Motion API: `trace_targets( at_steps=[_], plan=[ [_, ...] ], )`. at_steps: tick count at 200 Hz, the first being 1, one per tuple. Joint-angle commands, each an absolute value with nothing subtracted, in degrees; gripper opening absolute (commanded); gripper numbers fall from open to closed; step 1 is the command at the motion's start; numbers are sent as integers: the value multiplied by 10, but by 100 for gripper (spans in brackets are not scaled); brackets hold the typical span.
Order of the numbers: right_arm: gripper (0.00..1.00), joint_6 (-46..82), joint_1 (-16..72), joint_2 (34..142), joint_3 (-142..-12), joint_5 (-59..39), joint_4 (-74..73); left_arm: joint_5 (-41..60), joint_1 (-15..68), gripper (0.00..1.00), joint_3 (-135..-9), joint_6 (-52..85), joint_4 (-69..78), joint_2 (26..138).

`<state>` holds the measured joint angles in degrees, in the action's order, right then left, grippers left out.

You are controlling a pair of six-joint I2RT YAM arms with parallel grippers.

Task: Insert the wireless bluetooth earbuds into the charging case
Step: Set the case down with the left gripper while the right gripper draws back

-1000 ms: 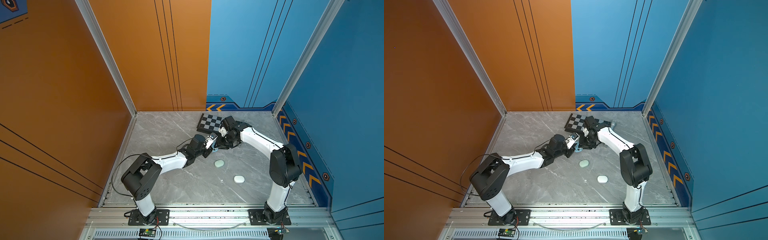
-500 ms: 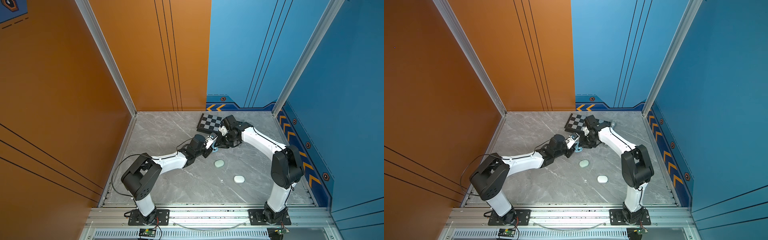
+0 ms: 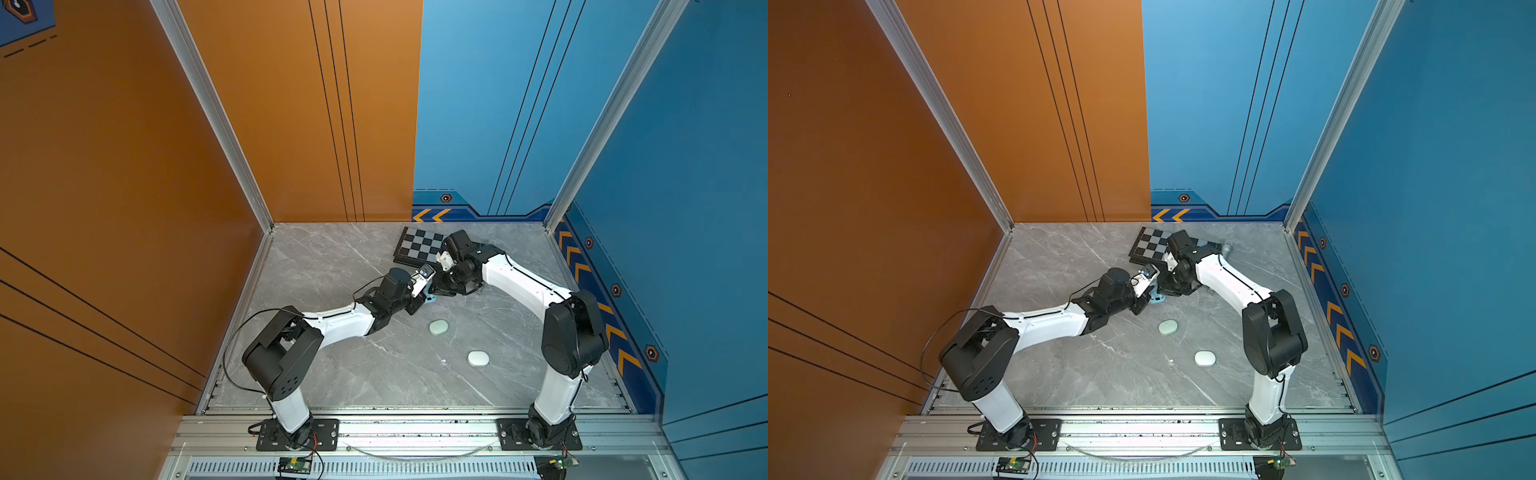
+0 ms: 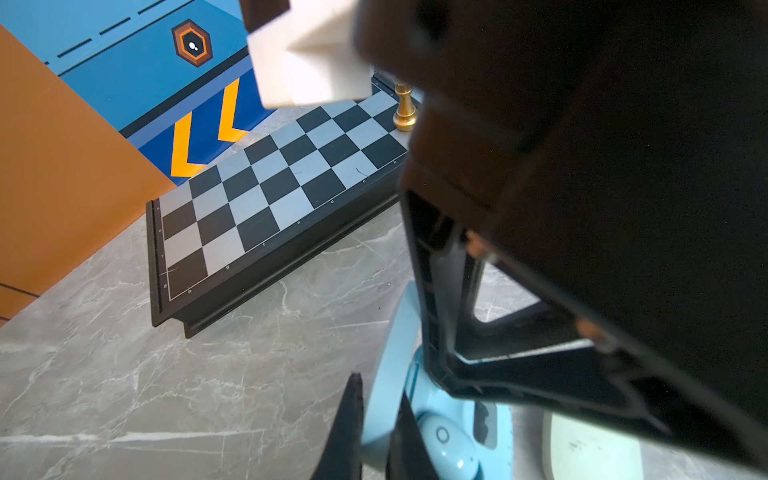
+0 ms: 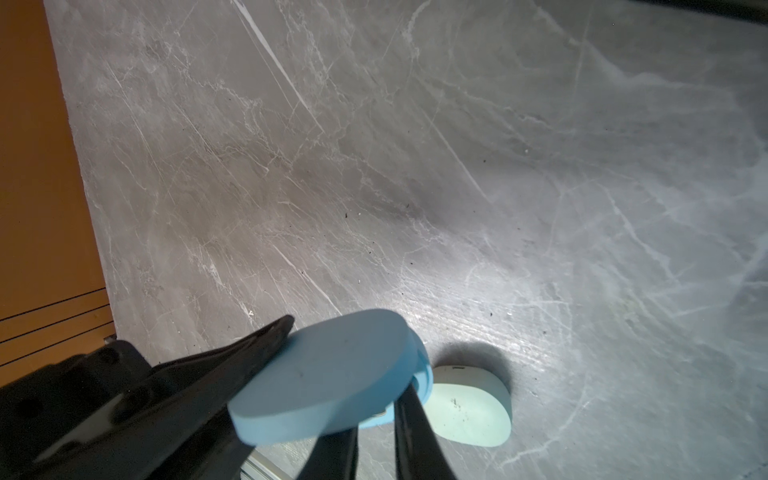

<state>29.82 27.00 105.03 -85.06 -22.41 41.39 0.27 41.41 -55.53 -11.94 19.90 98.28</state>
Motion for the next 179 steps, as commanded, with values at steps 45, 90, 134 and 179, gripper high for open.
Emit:
trace_targets(
  at_steps=[45, 90, 134, 179],
  plan=[
    [32, 318, 223, 920, -806, -176, 419, 24, 400, 0, -507, -116, 261, 978],
    [34, 353, 197, 906, -760, -140, 424, -13, 401, 0, -475, -72, 317, 1011],
    [35, 353, 199, 919, -763, -138, 427, -30, 403, 0, -469, -38, 352, 1049],
    [35, 351, 204, 926, -769, -133, 430, -41, 407, 11, -461, -29, 361, 1063]
  ],
)
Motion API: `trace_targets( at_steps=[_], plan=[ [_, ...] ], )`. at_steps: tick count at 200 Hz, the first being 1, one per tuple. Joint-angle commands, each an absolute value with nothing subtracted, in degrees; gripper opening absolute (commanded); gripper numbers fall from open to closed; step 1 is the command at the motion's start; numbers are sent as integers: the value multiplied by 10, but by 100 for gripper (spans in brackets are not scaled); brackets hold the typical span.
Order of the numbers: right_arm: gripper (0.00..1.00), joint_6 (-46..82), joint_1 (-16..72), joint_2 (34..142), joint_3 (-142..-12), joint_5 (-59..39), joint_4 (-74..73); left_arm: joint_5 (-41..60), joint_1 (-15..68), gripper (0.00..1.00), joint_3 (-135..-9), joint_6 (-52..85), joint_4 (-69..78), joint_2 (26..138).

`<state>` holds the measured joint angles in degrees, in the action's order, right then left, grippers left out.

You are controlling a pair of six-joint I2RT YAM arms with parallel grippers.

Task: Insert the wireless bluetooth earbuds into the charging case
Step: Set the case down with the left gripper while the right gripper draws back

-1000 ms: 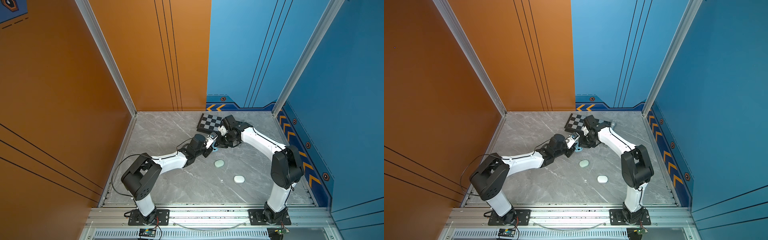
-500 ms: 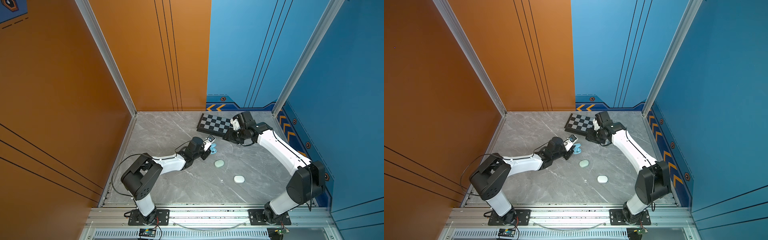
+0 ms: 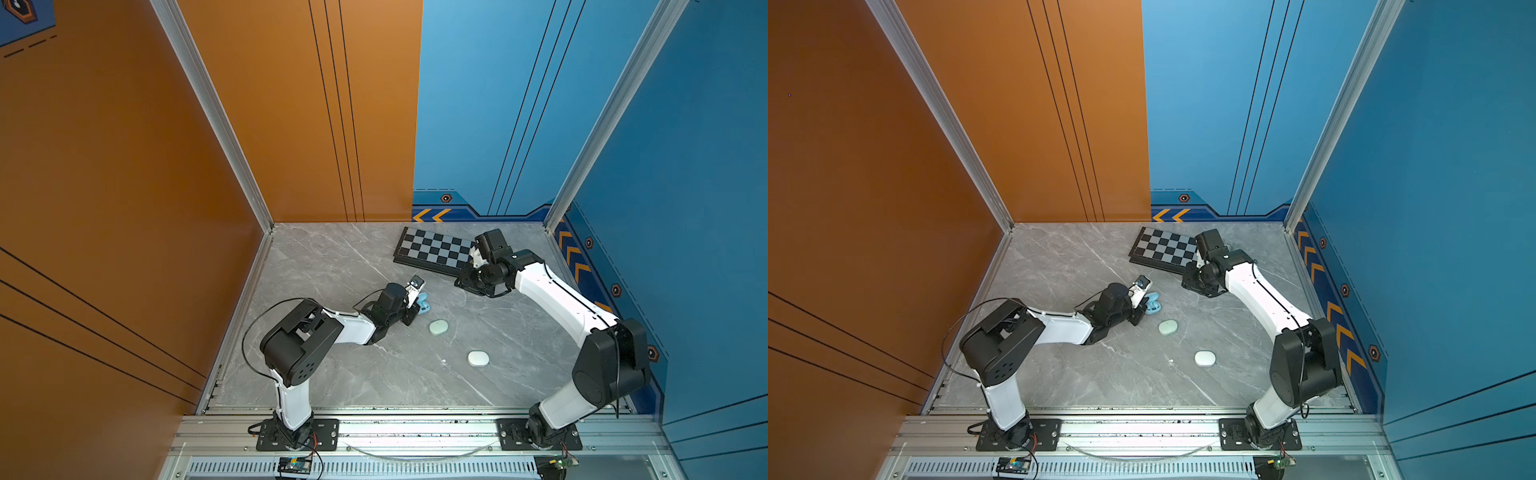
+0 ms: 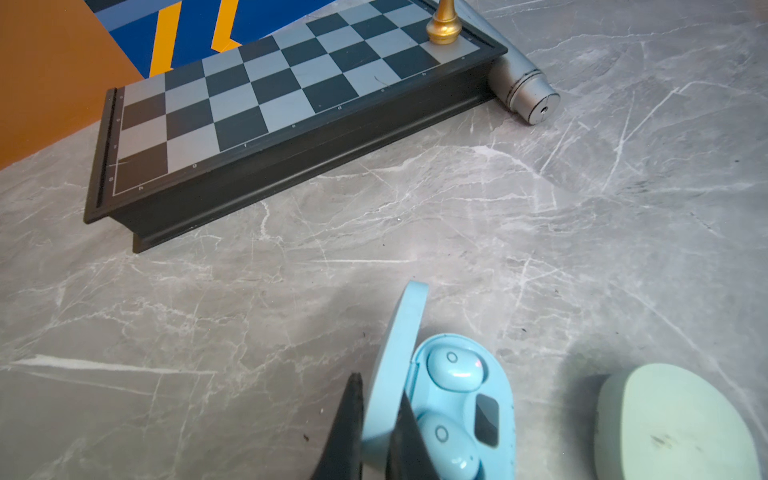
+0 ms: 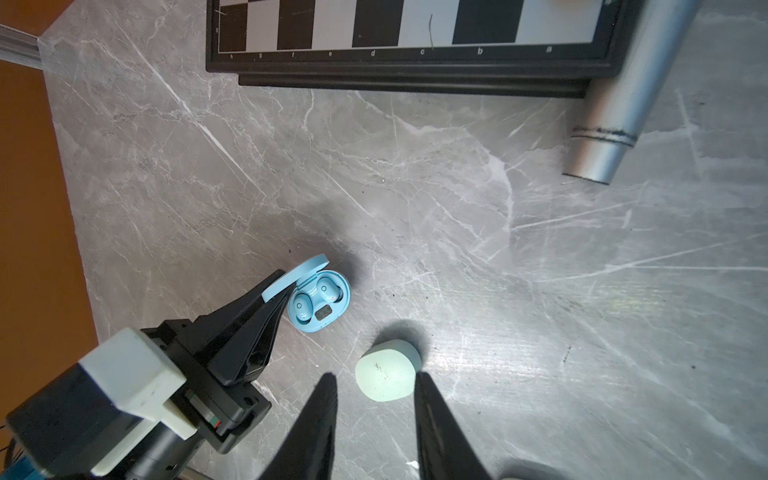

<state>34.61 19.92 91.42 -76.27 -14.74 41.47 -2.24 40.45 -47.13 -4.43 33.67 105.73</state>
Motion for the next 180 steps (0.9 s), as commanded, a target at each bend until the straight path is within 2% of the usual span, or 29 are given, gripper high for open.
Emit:
trace_targets(
  at_steps=[1, 89, 115, 131, 148, 154, 180],
  plan=[
    [35, 351, 204, 926, -769, -133, 430, -41, 406, 11, -461, -30, 361, 1063],
    [36, 302, 228, 989, -866, -97, 465, -43, 409, 37, -420, -25, 378, 1034],
    [41, 254, 260, 1042, -927, -67, 482, -56, 409, 53, -385, -29, 376, 941],
    [46, 223, 284, 1083, -973, -44, 498, -62, 406, 72, -360, -39, 368, 864],
    [52, 192, 308, 1125, -1019, -13, 511, -51, 393, 85, -351, -52, 312, 787],
    [53, 180, 315, 1140, -1034, -7, 514, -49, 389, 100, -351, -53, 287, 762],
    [55, 146, 340, 1193, -1084, 14, 522, -35, 362, 98, -340, -51, 214, 673]
  ],
)
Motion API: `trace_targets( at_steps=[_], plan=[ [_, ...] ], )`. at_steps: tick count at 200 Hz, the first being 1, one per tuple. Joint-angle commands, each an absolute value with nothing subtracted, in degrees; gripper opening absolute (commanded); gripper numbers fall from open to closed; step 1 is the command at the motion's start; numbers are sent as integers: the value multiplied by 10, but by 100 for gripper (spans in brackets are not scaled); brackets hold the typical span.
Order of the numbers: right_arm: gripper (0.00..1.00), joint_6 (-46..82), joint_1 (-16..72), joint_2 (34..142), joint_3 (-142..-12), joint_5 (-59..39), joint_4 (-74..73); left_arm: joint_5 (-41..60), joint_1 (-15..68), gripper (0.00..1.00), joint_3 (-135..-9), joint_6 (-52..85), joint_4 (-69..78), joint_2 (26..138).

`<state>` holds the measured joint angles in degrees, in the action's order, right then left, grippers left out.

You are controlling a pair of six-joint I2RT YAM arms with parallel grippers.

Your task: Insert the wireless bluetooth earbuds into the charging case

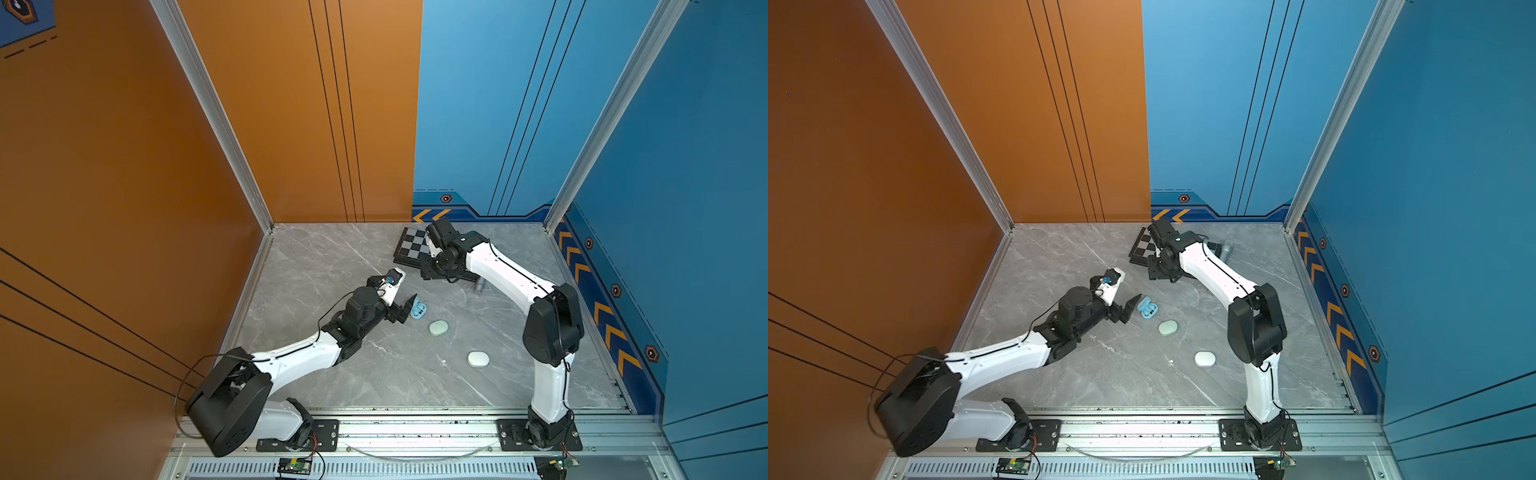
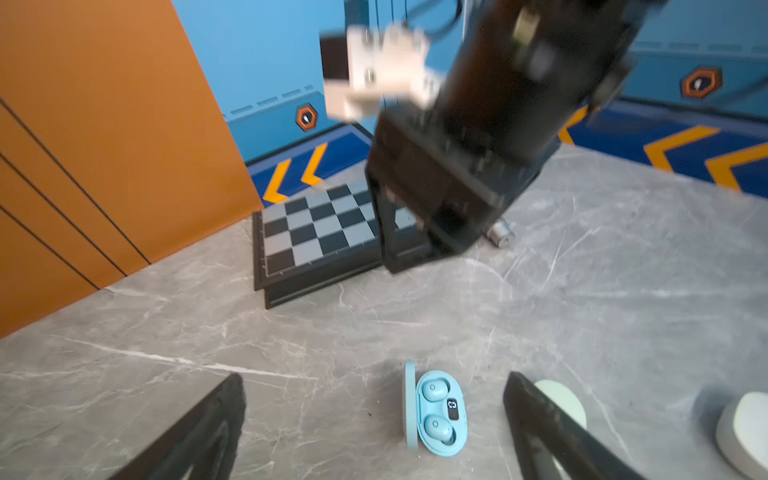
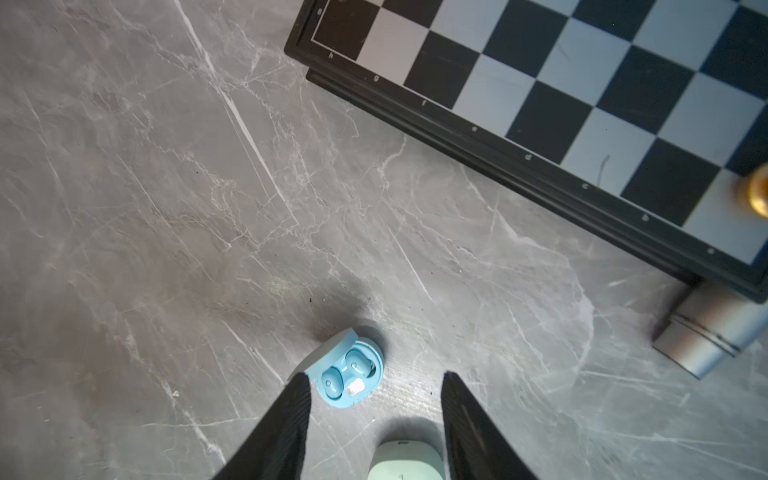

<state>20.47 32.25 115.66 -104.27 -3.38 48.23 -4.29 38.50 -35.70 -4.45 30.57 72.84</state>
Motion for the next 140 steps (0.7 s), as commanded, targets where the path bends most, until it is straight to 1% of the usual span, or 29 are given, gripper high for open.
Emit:
trace_targets(
  at_steps=[1, 25, 51, 127, 140],
  plan=[
    [55, 145, 341, 1199, -1087, 15, 522, -36, 362, 98, -339, -51, 212, 670],
    [56, 122, 359, 1235, -1097, 26, 527, -42, 343, 98, -325, -44, 180, 621],
    [56, 107, 374, 1239, -1072, 34, 526, -48, 326, 98, -311, -32, 172, 598],
    [55, 104, 388, 1192, -969, 36, 513, -63, 302, 98, -314, -24, 172, 604],
    [55, 106, 386, 1161, -955, 35, 511, -70, 297, 98, -314, -22, 173, 605]
  ],
)
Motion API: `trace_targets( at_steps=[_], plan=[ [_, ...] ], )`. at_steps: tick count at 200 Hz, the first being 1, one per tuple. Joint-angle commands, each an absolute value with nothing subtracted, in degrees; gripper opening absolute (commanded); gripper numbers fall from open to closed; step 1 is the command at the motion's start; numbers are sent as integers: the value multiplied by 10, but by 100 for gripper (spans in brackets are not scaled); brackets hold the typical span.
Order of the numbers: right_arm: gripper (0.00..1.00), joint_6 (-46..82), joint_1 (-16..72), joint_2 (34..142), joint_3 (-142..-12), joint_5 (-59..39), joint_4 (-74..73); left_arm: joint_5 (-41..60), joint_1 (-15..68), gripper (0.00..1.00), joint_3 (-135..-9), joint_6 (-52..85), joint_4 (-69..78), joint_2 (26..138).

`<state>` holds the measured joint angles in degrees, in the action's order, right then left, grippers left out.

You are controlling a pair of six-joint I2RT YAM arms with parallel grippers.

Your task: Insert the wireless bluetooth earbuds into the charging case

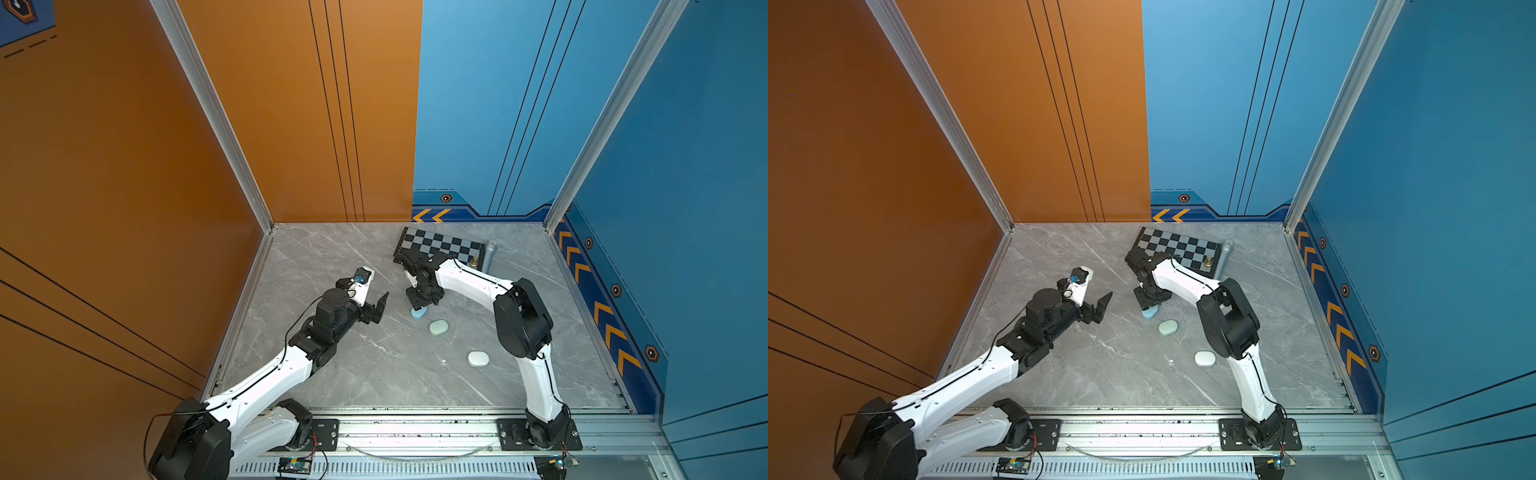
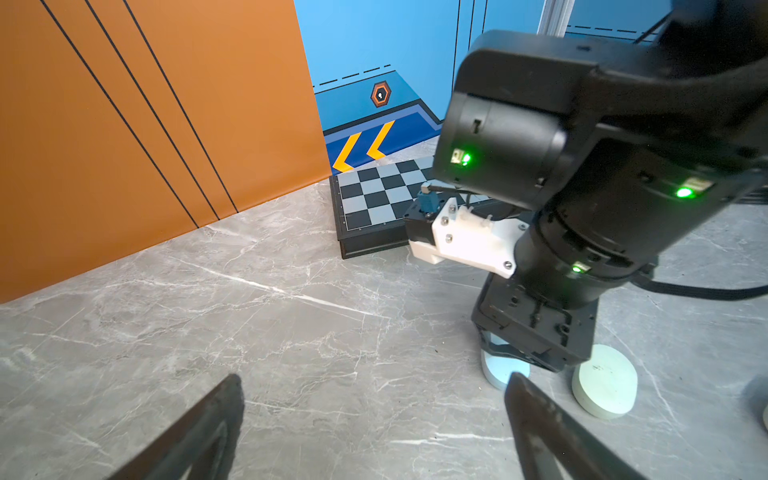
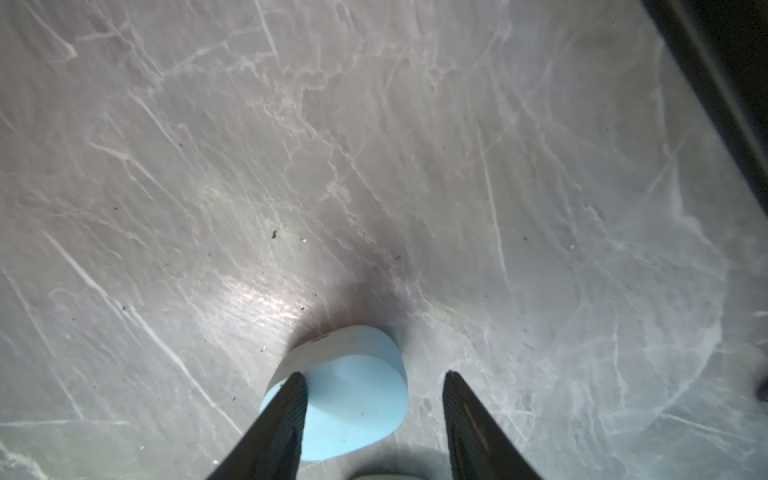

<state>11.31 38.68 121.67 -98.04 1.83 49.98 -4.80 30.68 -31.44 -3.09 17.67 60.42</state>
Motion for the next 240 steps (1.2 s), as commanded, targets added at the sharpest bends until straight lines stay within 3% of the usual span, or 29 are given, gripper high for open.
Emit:
trace_targets(
  at_steps=[1, 45, 88, 123, 147, 197, 214, 228, 240],
  plan=[
    [55, 106, 386, 1160, -954, 35, 511, -71, 296, 98, -315, -21, 172, 605],
    [54, 128, 330, 1008, -845, -6, 399, -155, 251, 98, -298, 32, 173, 600],
    [52, 109, 161, 791, -580, -12, 135, -206, 138, 98, -254, 81, 182, 604],
    [50, 28, 48, 701, -366, -13, -107, -173, 51, 98, -268, 76, 186, 658],
    [51, -26, 21, 708, -257, -17, -291, -168, 42, 98, -265, 10, 255, 719],
    [52, 21, -4, 858, -240, -39, -445, -111, 6, 98, -278, 22, 386, 866],
    [56, 23, -7, 865, -223, -31, -476, -104, 18, 98, -278, 3, 398, 874],
    [60, 24, -7, 895, -193, -56, -577, -42, 18, 98, -238, -17, 451, 871],
    [65, 19, -10, 875, -205, -53, -518, 0, 7, 98, -197, -21, 546, 884]
  ],
)
